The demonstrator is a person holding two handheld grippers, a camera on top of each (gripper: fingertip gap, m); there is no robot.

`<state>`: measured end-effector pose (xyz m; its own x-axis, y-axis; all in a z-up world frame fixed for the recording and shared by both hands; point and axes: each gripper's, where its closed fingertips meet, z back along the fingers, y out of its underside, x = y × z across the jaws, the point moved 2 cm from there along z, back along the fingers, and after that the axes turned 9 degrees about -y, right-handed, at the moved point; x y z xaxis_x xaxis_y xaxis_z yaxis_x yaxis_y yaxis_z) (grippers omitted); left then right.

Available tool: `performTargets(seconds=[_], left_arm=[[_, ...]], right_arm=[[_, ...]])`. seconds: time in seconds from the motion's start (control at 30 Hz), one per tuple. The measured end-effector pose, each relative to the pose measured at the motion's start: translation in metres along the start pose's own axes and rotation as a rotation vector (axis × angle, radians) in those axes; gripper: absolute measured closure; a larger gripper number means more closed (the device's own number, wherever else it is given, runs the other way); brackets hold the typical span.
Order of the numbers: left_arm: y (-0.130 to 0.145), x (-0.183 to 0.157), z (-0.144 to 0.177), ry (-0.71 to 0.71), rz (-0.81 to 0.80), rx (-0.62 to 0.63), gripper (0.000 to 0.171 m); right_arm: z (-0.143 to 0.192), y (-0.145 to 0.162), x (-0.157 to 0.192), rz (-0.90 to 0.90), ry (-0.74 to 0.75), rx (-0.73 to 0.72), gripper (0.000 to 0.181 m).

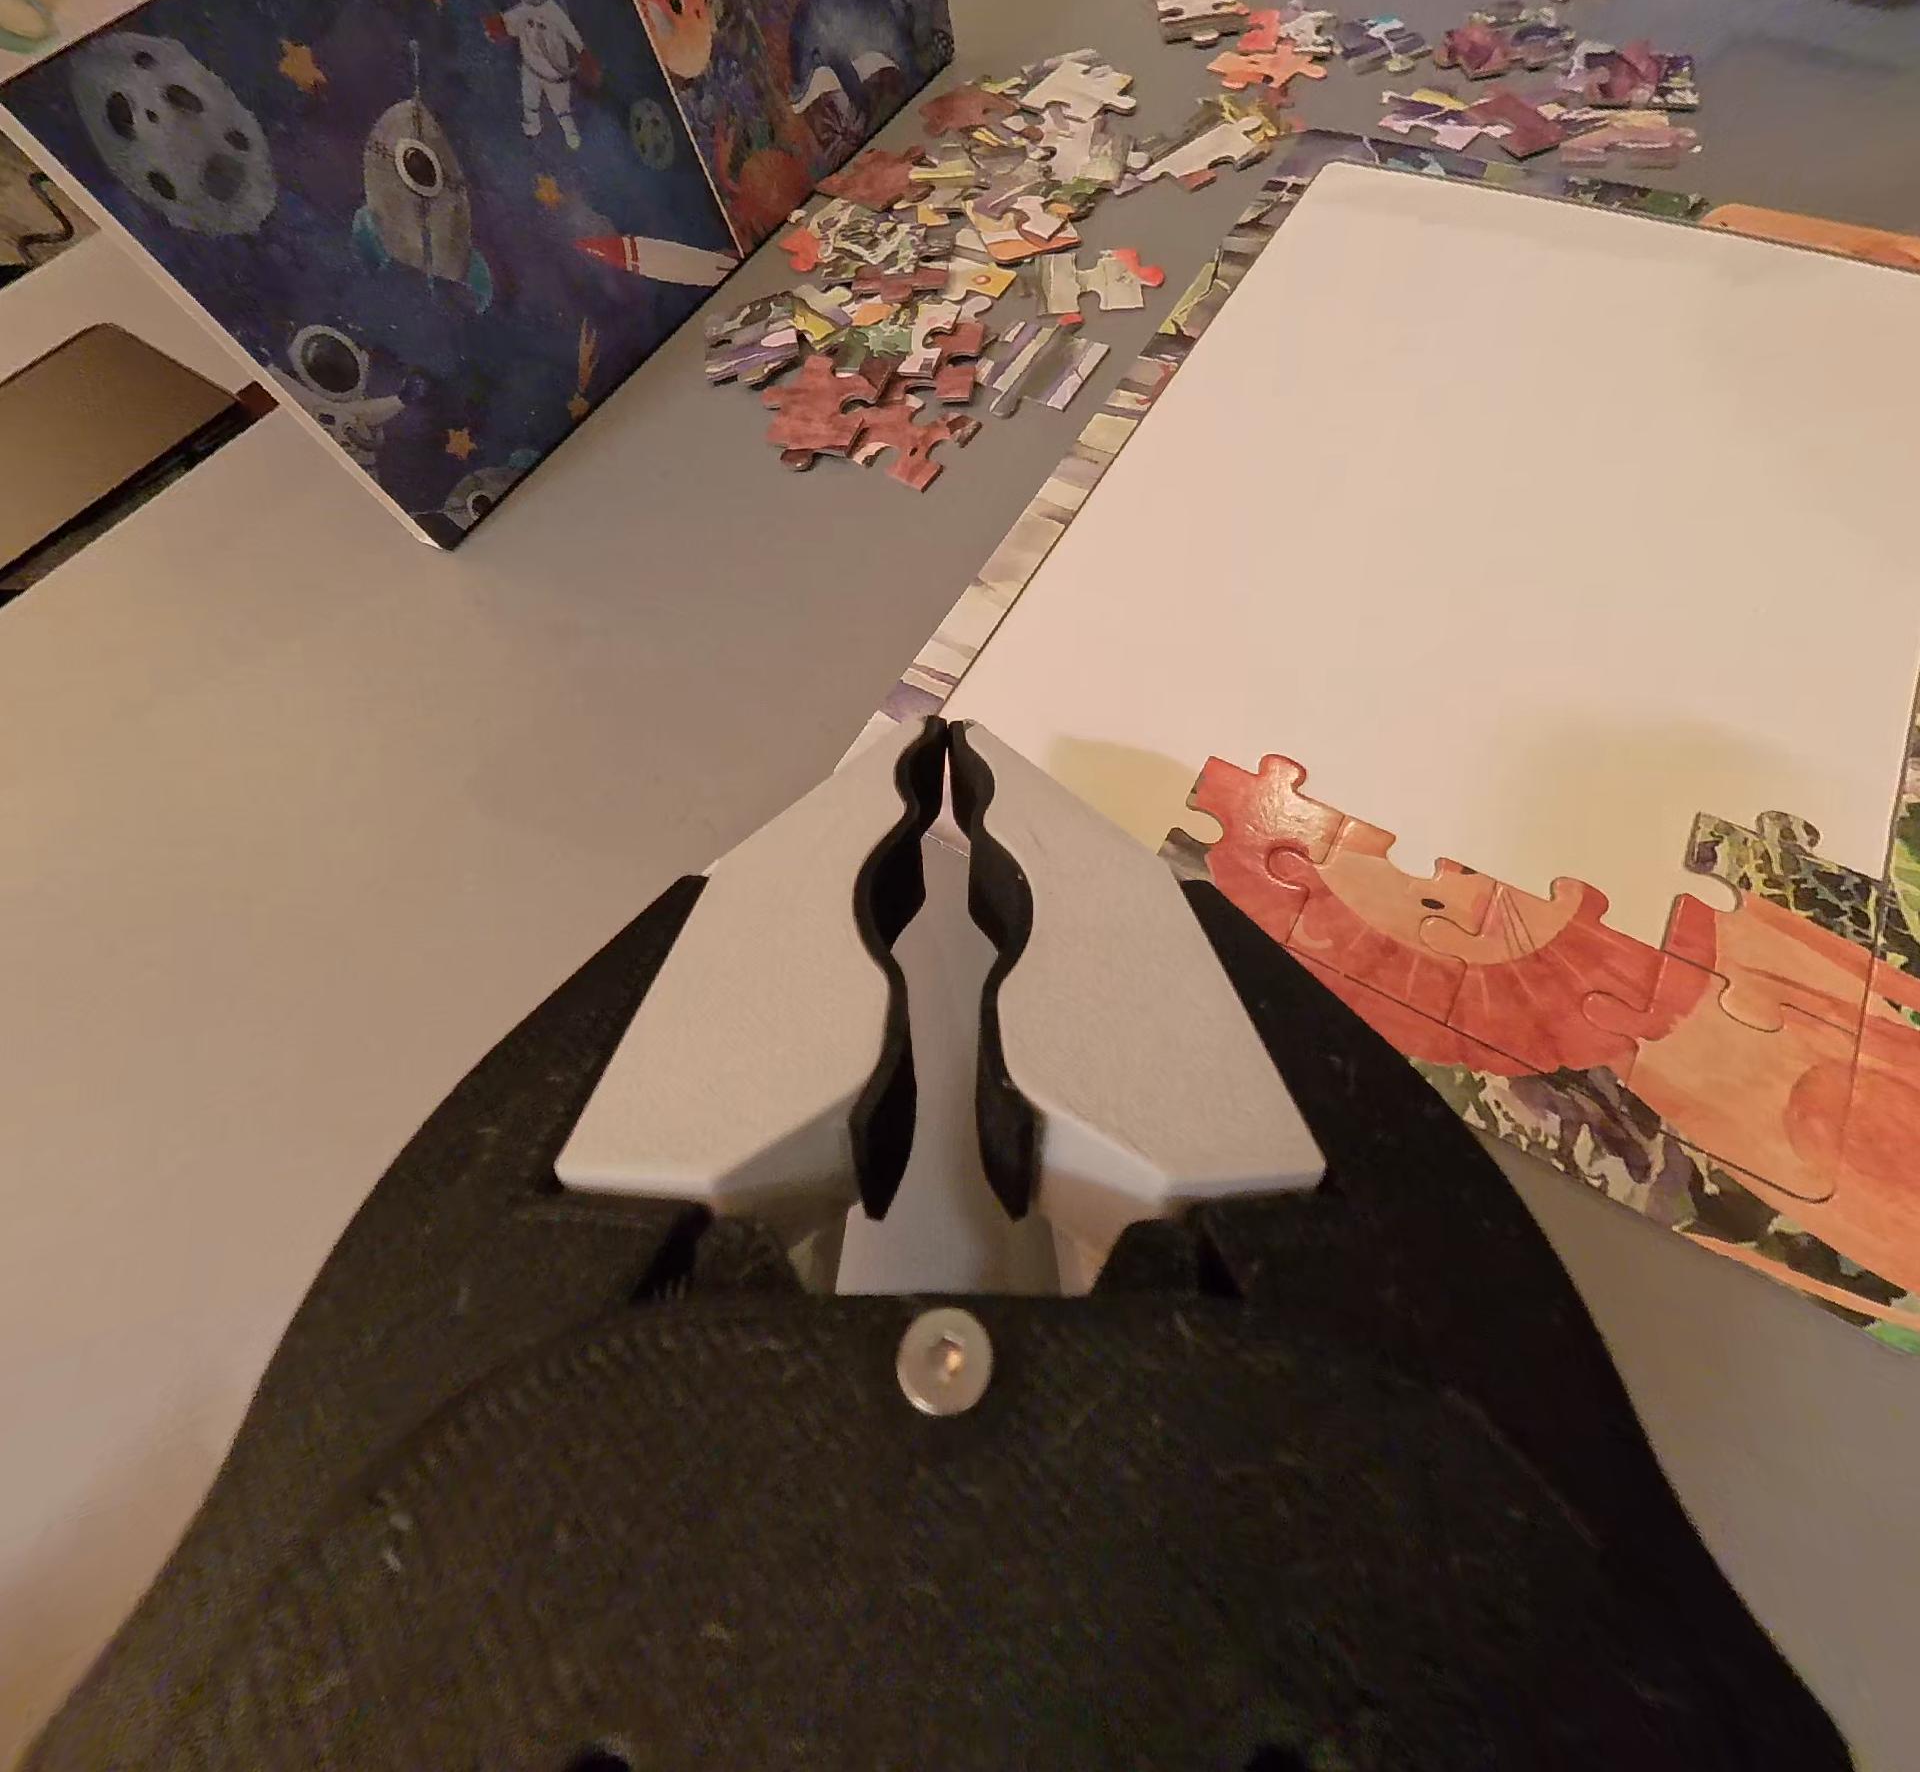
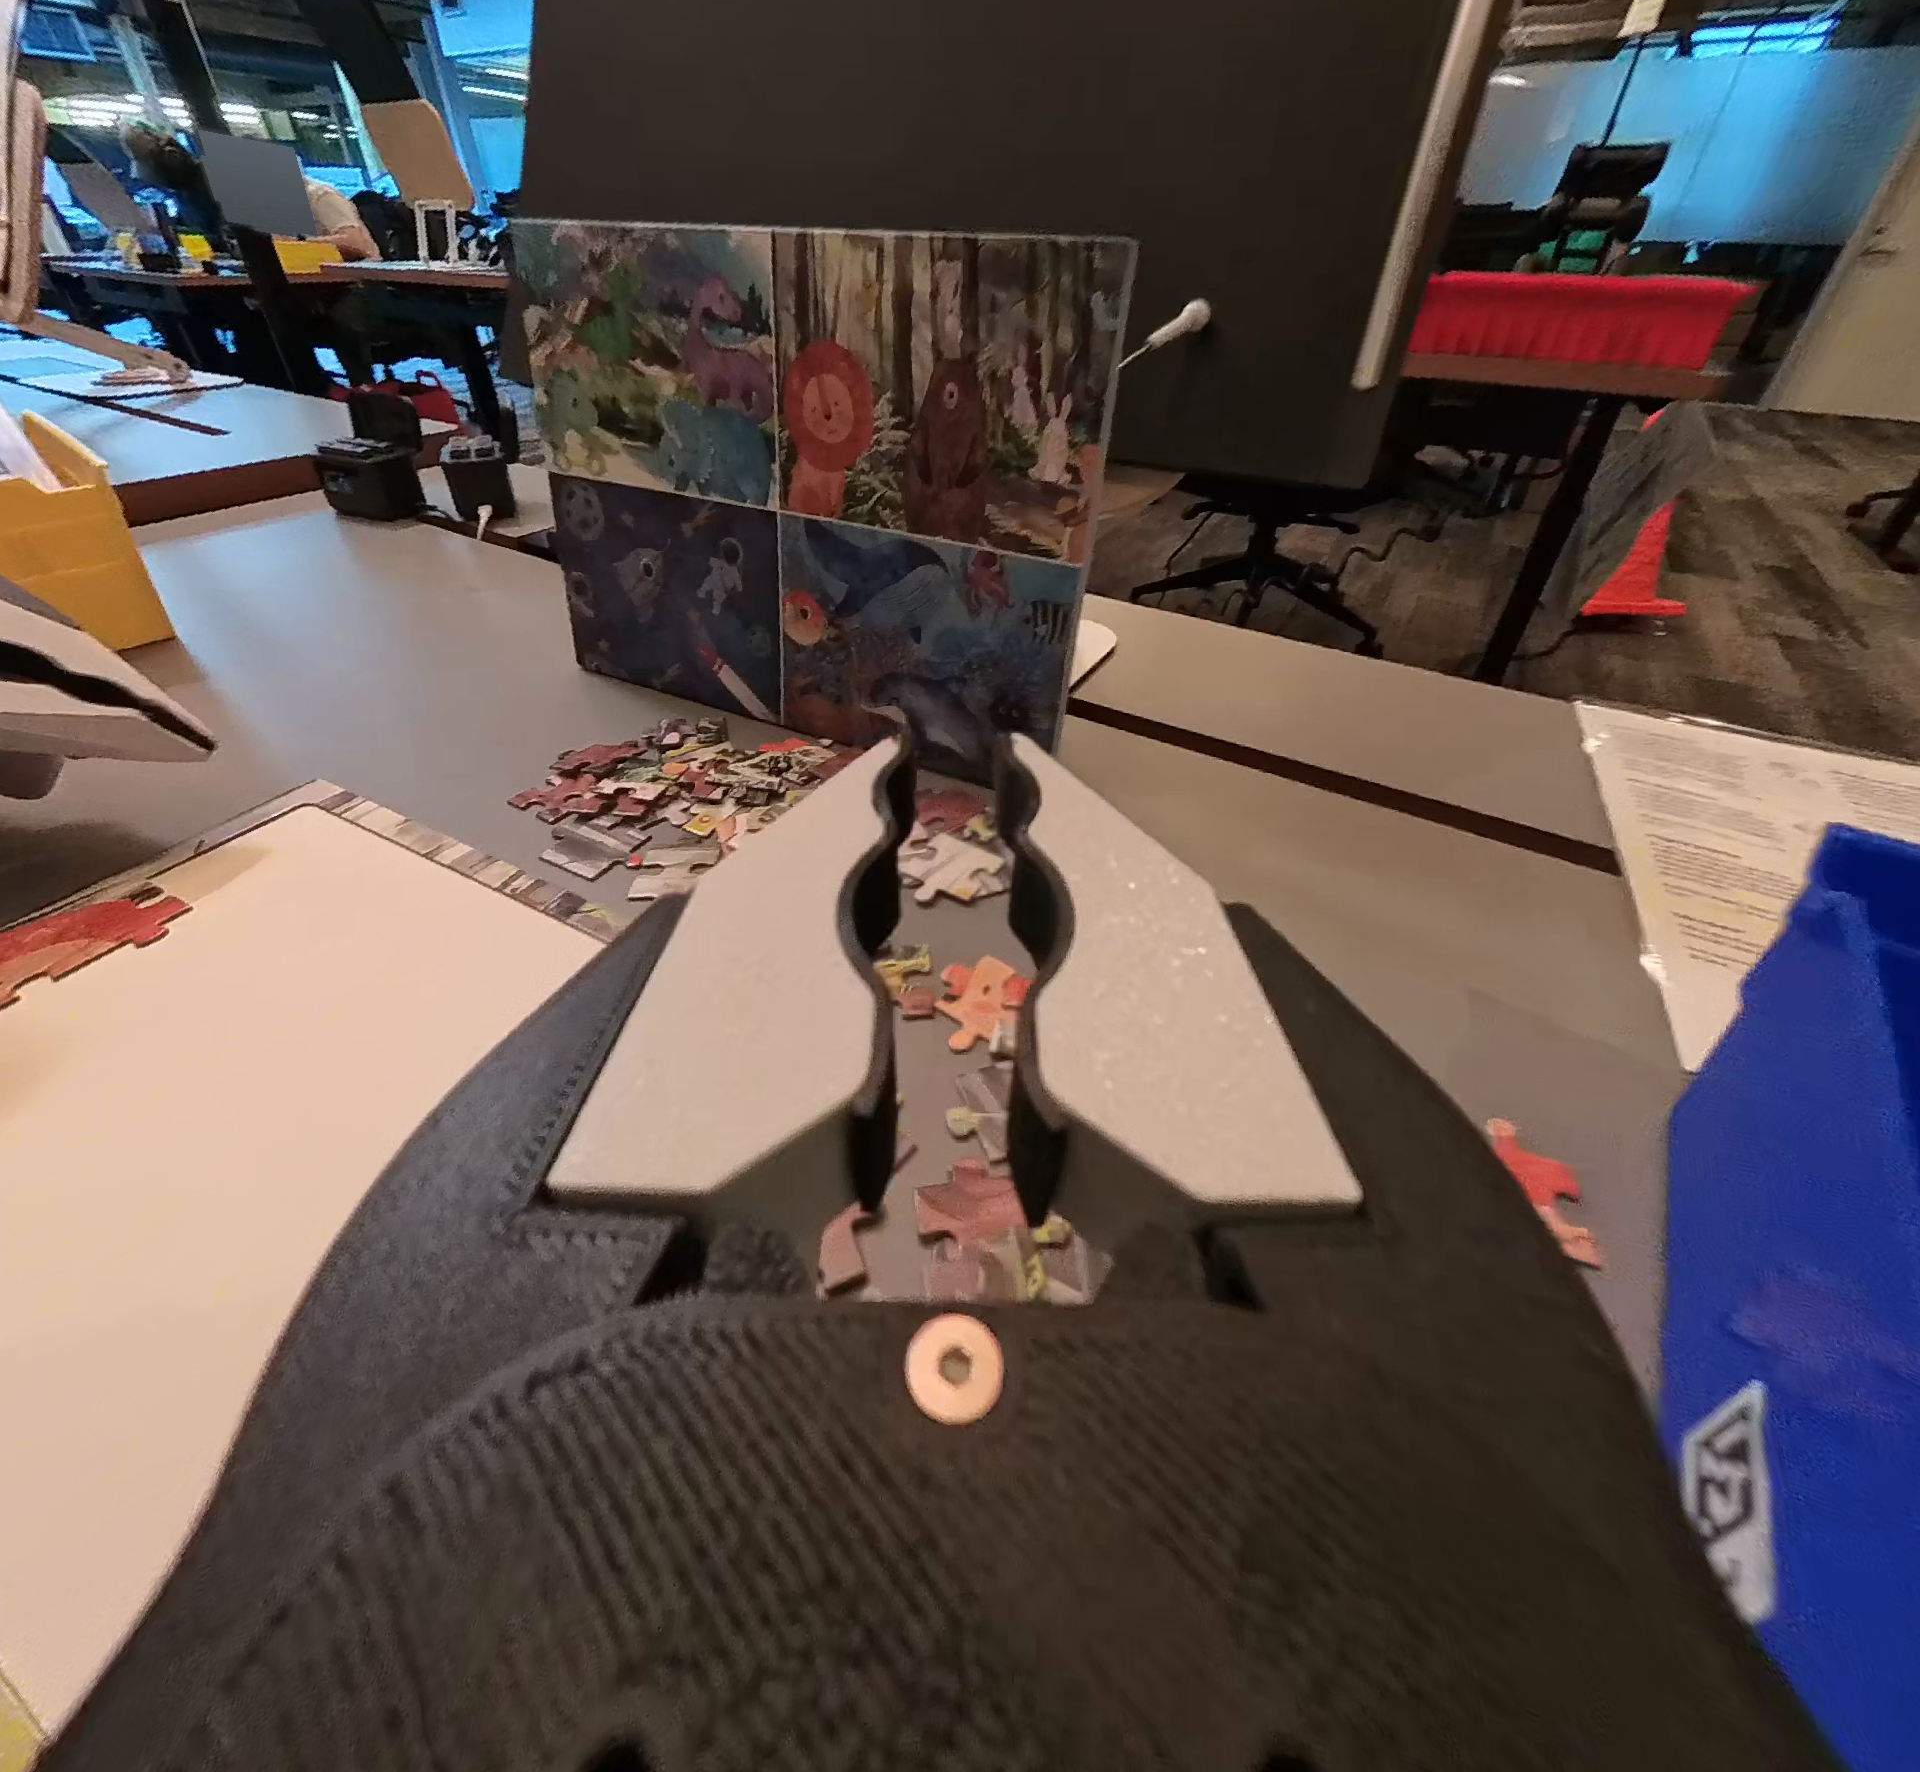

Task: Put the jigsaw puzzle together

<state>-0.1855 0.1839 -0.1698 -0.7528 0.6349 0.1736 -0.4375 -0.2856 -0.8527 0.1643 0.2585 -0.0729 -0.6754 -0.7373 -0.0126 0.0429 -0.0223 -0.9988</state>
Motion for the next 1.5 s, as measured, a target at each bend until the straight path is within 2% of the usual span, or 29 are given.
performTargets(seconds=[0.33,0.57,1.5], left_arm=[[0.000,0.001,-0.001,0.000,0.006,0.005,0.171],[0.001,0.000,-0.001,0.002,0.004,0.011,0.171],[0.003,-0.001,-0.003,0.001,-0.006,0.025,0.171]], right_arm=[[0.018,-0.012,-0.010,-0.005,0.046,-0.059,0.169],[0.037,-0.036,-0.008,0.088,0.096,-0.184,0.181],[0.029,-0.028,-0.005,0.004,0.033,-0.189,0.175]])
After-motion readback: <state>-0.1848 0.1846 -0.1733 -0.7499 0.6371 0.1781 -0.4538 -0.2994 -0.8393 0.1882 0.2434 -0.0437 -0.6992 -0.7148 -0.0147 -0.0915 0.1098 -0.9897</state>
